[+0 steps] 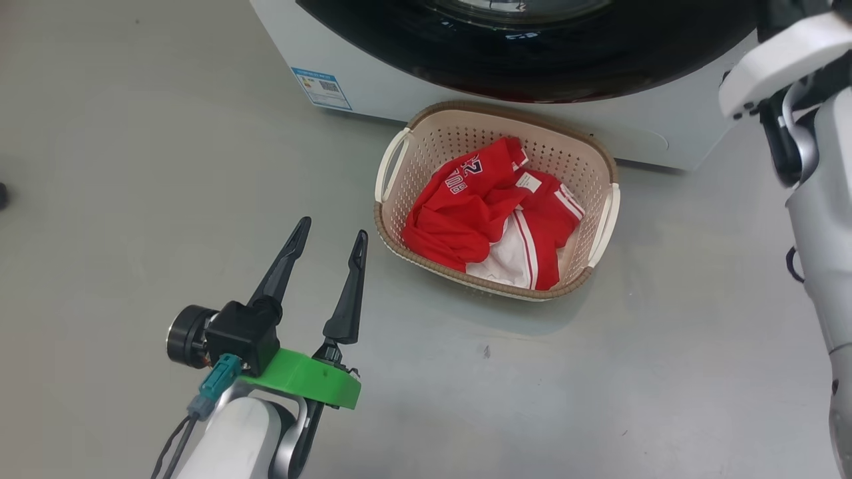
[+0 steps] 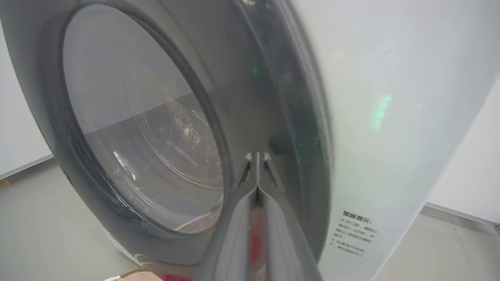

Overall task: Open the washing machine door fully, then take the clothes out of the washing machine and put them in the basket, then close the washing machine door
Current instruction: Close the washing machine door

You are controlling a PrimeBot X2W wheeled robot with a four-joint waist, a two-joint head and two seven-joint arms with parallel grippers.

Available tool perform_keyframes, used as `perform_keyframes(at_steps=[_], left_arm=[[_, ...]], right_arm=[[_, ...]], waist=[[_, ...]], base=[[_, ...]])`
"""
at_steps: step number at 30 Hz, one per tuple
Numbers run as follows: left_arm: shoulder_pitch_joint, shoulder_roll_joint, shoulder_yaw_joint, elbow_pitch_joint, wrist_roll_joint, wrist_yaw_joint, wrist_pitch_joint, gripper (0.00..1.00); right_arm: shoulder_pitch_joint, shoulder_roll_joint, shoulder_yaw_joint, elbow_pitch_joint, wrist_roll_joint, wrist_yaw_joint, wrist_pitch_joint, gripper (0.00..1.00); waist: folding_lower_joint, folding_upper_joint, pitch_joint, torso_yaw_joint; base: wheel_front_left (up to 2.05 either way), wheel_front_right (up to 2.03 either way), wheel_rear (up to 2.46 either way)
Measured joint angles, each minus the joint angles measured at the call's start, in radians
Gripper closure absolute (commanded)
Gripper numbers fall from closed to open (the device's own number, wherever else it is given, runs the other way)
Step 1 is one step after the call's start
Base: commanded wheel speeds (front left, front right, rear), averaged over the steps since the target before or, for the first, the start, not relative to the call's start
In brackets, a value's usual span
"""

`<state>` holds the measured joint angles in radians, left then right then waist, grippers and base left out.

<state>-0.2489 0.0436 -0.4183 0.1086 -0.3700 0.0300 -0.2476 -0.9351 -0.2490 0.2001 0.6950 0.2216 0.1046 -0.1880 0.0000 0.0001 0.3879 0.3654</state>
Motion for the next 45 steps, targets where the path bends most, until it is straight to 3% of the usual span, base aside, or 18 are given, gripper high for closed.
perform_keyframes(at_steps=[17, 18, 21, 26, 45], left_arm=[[0.003, 0.009, 0.030, 0.019, 0.001, 0.009, -0.001, 0.00], [0.004, 0.012, 0.031, 0.022, 0.001, 0.009, -0.001, 0.00], [0.010, 0.018, 0.033, 0.028, 0.001, 0.009, -0.001, 0.00], [0.042, 0.037, 0.035, 0.038, 0.001, 0.009, -0.001, 0.00], [0.121, 0.067, 0.040, 0.045, 0.000, 0.009, 0.002, 0.00]], right_arm=[[0.230, 0.030, 0.010, -0.029, 0.043, 0.009, -0.057, 1.00], [0.248, 0.030, 0.009, -0.031, 0.043, 0.009, -0.057, 0.85], [0.300, 0.037, 0.001, -0.037, 0.050, 0.009, -0.057, 0.00], [0.381, 0.059, -0.003, -0.054, 0.052, 0.006, -0.057, 0.00], [0.667, 0.136, -0.063, -0.253, 0.069, -0.076, -0.060, 0.00]], waist=[[0.0000, 0.0000, -0.083, -0.056], [0.0000, 0.0000, -0.089, -0.060], [0.0000, 0.0000, -0.110, -0.074], [0.0000, 0.0000, -0.146, -0.101], [-0.0001, 0.0000, -0.267, -0.203]], base=[[0.00, 0.00, 0.00], [0.00, 0.00, 0.00], [0.00, 0.00, 0.00], [0.00, 0.00, 0.00], [0.00, 0.00, 0.00]])
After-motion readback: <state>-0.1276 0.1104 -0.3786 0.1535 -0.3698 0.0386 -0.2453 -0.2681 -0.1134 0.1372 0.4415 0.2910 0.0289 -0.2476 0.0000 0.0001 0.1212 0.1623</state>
